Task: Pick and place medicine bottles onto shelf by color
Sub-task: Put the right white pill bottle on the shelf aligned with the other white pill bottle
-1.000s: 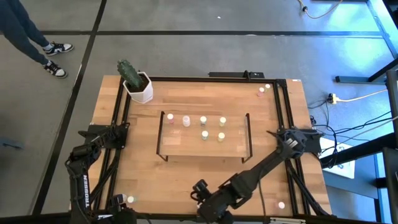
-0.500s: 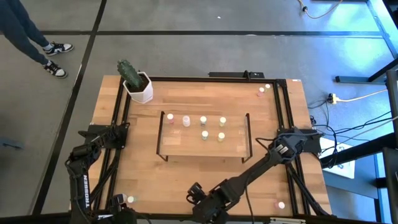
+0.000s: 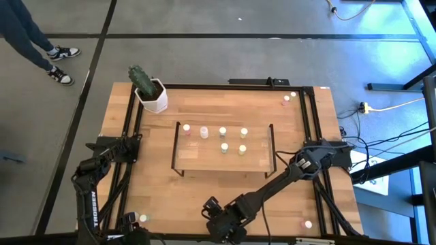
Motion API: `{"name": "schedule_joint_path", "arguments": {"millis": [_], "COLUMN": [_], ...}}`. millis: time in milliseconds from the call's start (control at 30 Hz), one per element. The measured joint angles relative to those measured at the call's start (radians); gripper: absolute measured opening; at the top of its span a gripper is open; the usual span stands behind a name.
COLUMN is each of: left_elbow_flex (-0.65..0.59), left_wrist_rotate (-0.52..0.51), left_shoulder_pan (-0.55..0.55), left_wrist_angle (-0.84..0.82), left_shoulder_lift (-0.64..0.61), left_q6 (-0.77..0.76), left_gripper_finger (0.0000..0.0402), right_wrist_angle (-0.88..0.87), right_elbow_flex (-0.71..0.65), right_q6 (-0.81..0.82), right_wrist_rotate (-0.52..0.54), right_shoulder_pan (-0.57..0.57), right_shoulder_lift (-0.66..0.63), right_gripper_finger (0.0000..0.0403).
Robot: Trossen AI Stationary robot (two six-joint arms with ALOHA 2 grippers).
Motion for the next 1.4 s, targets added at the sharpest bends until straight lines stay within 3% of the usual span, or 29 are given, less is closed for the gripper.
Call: {"name": "schedule_joint_path", "arguments": {"millis": [267, 833, 967, 1200, 1400], "left_elbow_flex": [0.0, 0.0, 0.0, 0.0, 0.0], "left_wrist_rotate": [0.0, 0.0, 0.0, 0.0, 0.001], "left_shoulder_pan": [0.0, 0.0, 0.0, 0.0, 0.0], "left_wrist_angle": [0.0, 0.005, 0.005, 0.005, 0.005], "left_shoulder_lift": [0.0, 0.0, 0.0, 0.0, 0.0], "left_q6": [0.0, -0.001, -0.001, -0.001, -0.001], "left_gripper_finger": [0.0212, 0.0212, 0.0212, 0.0212, 0.0212], "right_wrist_angle": [-0.015, 0.004, 0.002, 0.001, 0.003], "right_elbow_flex": [-0.015, -0.015, -0.015, -0.015, -0.015], "right_q6": [0.0, 0.008, 0.008, 0.008, 0.062], "right_wrist_rotate": [-0.046, -0.042, -0.042, -0.018, -0.015], "right_shoulder_pan": [0.002, -0.008, -0.008, -0.008, -0.008], "right_shoulder_lift": [0.011, 0.037, 0.037, 0.036, 0.036], "right_gripper_finger": [0.0243, 0.0242, 0.0219, 0.0146, 0.0141]}}
